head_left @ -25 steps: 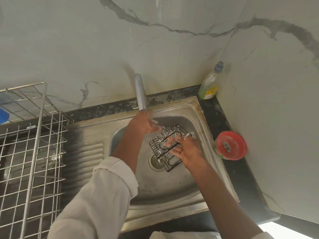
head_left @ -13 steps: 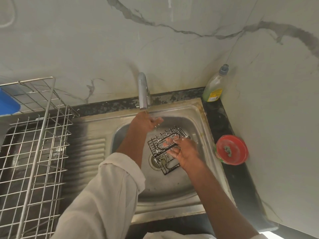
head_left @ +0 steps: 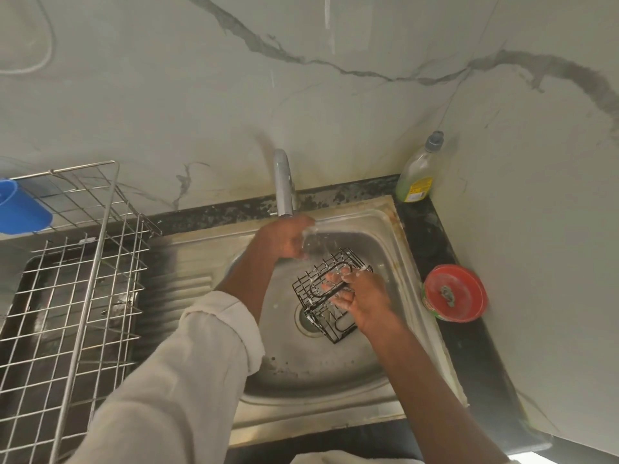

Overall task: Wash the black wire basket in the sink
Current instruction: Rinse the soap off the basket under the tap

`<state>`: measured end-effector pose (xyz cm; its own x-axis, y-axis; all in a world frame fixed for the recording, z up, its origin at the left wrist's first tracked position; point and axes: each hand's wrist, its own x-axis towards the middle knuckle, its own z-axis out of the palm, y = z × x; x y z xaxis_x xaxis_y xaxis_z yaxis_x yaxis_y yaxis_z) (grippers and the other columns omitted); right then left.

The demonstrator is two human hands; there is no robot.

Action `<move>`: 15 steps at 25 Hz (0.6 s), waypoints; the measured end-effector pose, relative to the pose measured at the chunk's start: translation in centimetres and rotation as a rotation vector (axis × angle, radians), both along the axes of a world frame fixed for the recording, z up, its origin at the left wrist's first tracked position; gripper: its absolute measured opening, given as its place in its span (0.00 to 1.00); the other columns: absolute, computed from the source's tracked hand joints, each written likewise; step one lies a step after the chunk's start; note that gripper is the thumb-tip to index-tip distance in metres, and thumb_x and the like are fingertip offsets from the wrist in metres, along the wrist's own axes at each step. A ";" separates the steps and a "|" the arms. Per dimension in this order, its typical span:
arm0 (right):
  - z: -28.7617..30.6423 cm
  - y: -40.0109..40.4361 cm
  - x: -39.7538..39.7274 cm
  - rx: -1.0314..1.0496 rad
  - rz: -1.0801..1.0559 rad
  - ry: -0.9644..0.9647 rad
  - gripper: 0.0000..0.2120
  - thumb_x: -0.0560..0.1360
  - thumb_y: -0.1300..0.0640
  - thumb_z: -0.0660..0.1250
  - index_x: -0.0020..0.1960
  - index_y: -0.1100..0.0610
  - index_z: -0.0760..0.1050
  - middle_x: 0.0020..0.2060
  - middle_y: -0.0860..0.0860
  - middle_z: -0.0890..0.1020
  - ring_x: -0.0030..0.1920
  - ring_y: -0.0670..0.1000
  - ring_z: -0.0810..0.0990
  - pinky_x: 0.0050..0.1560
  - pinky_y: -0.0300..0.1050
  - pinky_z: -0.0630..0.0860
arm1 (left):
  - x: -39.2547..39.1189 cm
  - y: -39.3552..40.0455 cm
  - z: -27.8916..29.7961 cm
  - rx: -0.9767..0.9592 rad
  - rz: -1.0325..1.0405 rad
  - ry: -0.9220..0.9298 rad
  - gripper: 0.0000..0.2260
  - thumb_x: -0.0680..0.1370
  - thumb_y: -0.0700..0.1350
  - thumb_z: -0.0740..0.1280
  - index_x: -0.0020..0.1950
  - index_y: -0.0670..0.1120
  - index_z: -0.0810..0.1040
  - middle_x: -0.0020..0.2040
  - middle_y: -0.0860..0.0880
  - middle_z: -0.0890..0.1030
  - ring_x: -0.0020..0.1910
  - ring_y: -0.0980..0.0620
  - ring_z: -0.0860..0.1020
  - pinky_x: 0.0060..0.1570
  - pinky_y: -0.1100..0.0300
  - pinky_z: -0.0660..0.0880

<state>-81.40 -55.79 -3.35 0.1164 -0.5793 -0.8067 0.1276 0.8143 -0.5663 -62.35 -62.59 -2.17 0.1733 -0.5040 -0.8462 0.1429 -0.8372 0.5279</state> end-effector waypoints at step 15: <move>2.8 -0.4 5.2 -0.085 0.271 0.093 0.11 0.85 0.66 0.54 0.58 0.64 0.75 0.49 0.61 0.88 0.50 0.61 0.88 0.54 0.59 0.84 | 1.1 14.2 3.4 -0.346 -0.428 -0.276 0.37 0.78 0.55 0.77 0.82 0.51 0.64 0.76 0.50 0.73 0.75 0.48 0.71 0.71 0.57 0.67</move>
<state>-76.17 -56.21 -0.57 0.2035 -0.6032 -0.7712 -0.1434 0.7608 -0.6330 -61.25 -48.34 1.22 0.0840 -0.8146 -0.5739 -0.3485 -0.5636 0.7489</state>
